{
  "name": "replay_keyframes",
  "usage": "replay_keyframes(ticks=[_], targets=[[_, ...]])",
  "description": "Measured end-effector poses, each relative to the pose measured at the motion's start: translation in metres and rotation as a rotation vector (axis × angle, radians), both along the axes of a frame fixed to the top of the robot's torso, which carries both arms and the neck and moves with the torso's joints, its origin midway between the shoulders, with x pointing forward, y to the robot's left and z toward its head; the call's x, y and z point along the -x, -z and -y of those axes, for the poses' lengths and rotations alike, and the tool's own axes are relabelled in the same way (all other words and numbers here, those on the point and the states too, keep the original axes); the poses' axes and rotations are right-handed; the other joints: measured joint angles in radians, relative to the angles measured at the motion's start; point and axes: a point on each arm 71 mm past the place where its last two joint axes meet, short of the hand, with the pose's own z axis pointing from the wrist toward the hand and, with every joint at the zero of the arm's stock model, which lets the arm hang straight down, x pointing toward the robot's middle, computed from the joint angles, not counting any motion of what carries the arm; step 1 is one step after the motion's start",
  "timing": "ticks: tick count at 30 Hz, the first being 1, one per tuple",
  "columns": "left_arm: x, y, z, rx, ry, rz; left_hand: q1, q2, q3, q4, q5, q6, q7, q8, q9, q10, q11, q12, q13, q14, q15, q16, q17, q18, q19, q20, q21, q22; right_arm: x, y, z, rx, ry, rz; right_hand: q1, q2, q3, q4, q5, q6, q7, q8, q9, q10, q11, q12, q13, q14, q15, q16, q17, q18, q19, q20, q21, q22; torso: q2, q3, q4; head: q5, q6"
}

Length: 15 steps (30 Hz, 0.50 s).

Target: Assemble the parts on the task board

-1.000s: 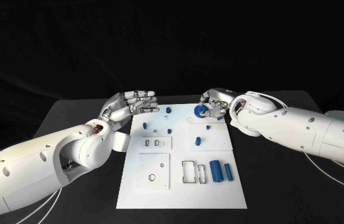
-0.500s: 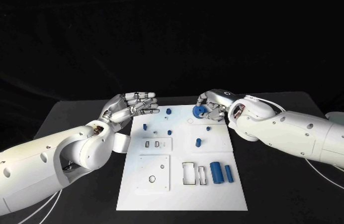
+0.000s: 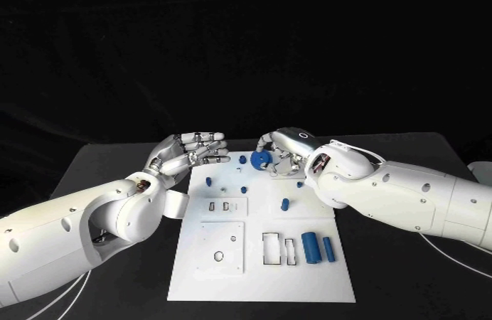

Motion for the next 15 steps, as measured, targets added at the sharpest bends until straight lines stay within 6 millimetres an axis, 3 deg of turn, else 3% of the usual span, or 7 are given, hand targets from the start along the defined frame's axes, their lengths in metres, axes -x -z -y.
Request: replay_keyframes(ticks=[9, 15], targets=[[0.000, 0.000, 0.002, 0.002, 0.003, 0.000, 0.000, 0.000, 0.000, 0.000, 0.000, 0.000, 0.000, 0.000, 0.000, 0.000, 0.000, 0.000, 0.000, 0.000, 0.000, 0.000, 0.001, 0.000, 0.000, 0.000, 0.000, -0.001, -0.002, 0.003, -0.030, 0.001, -0.032, 0.008, -0.005, -0.005, 0.007, 0.002, 0.000, 0.000, 0.000, -0.009, -0.002, 0.000, 0.000, 0.000, 0.000, 0.000, 0.000, 0.000, 0.000, 0.000, 0.004, -0.004, 0.000, 0.001, 0.001, 0.0000, 0.0016, -0.006, 0.004], [0.000, 0.000, 0.003, 0.003, 0.005, 0.000, 0.000, 0.000, 0.007, -0.001, 0.000, 0.000, 0.000, 0.000, 0.000, 0.000, 0.000, -0.006, 0.000, 0.000, 0.000, -0.004, 0.002, 0.000, 0.000, 0.000, 0.000, -0.001, -0.004, 0.009, -0.040, 0.005, -0.036, 0.002, -0.008, -0.005, 0.007, 0.002, 0.000, 0.000, -0.001, -0.013, -0.007, 0.000, 0.000, -0.004, 0.000, 0.000, 0.000, 0.000, 0.000, 0.000, 0.004, -0.004, 0.000, 0.001, 0.002, 0.0006, 0.0022, -0.001, 0.005]])
